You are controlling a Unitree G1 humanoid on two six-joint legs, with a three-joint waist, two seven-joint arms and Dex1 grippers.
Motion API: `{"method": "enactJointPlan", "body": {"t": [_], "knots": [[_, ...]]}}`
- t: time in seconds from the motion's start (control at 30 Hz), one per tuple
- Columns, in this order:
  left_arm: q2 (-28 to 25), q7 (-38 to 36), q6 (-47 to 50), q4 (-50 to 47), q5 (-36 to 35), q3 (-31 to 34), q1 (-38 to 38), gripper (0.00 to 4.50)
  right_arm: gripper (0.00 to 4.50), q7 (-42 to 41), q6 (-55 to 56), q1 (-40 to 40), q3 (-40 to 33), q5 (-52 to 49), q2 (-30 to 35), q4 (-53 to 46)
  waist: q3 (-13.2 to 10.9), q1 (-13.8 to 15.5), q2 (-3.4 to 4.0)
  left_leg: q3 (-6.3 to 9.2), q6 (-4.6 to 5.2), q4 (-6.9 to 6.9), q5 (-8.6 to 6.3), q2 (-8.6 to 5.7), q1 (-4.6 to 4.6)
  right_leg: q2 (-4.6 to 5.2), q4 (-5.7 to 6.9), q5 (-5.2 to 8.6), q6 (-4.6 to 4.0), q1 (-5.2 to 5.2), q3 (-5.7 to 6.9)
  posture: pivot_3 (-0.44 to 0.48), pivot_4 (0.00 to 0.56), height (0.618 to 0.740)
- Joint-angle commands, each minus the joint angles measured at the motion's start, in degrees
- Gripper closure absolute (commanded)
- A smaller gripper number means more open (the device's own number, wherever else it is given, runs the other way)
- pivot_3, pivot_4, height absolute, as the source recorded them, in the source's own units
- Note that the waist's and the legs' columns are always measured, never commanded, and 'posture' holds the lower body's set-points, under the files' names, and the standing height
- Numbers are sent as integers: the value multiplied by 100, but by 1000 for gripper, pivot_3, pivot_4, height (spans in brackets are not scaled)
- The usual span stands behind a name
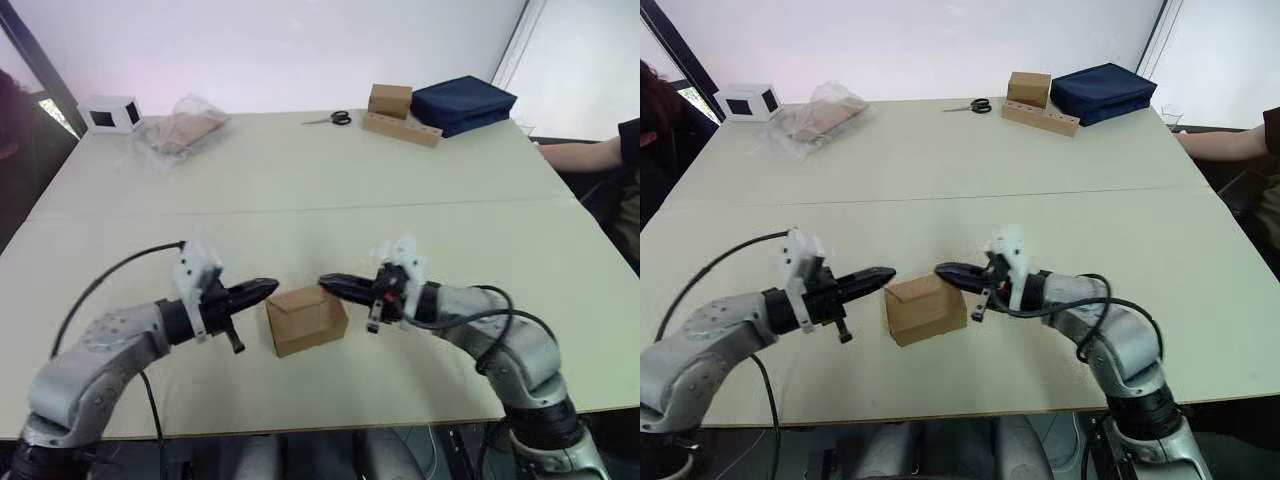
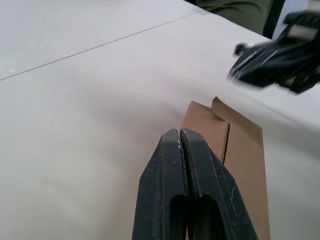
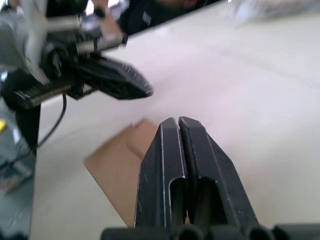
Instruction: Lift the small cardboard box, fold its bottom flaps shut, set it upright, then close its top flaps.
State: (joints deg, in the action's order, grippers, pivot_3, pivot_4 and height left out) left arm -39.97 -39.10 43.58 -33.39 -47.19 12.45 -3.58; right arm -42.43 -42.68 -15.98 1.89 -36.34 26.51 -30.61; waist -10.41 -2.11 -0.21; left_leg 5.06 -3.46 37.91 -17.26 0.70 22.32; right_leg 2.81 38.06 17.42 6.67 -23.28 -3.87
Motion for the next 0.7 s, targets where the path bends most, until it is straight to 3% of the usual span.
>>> {"method": "enactJointPlan", "body": {"t": [0.03, 0.2, 0.33, 0.7], "knots": [[-372, -19, 416, -457, -674, 744, 477, 4500, 4458, 0, -271, 333, -705, -704, 344, -545, 0, -12, 0, -1, 1, 0, 0, 0, 0, 1, -1, 0, 0, 0, -1, 0, 150, 740], [-947, -545, 342, -534, -337, 1350, 1747, 4500, 4458, -312, -598, 1265, -1181, -1072, 1160, -716, -1, -20, 1, -3, 2, -4, -1, 2, -2, -2, -2, 1, -2, 0, -1, 0, 150, 740], [-1021, -933, 69, -363, -12, 1498, 2489, 4500, 4458, -637, -480, 1869, -1246, -953, 1657, -585, -1, 10, 0, -8, 2, -2, -1, 1, -4, -2, -7, 1, -2, 5, -2, 0, 150, 740], [-682, -1025, -242, -156, 253, 1428, 2925, 4500, 4458, -1062, 256, 2224, -984, -285, 1961, 23, -1, 59, -2, -11, 3, -2, -2, 2, -8, -2, -9, 1, -2, 11, -3, 0, 150, 740]]}}
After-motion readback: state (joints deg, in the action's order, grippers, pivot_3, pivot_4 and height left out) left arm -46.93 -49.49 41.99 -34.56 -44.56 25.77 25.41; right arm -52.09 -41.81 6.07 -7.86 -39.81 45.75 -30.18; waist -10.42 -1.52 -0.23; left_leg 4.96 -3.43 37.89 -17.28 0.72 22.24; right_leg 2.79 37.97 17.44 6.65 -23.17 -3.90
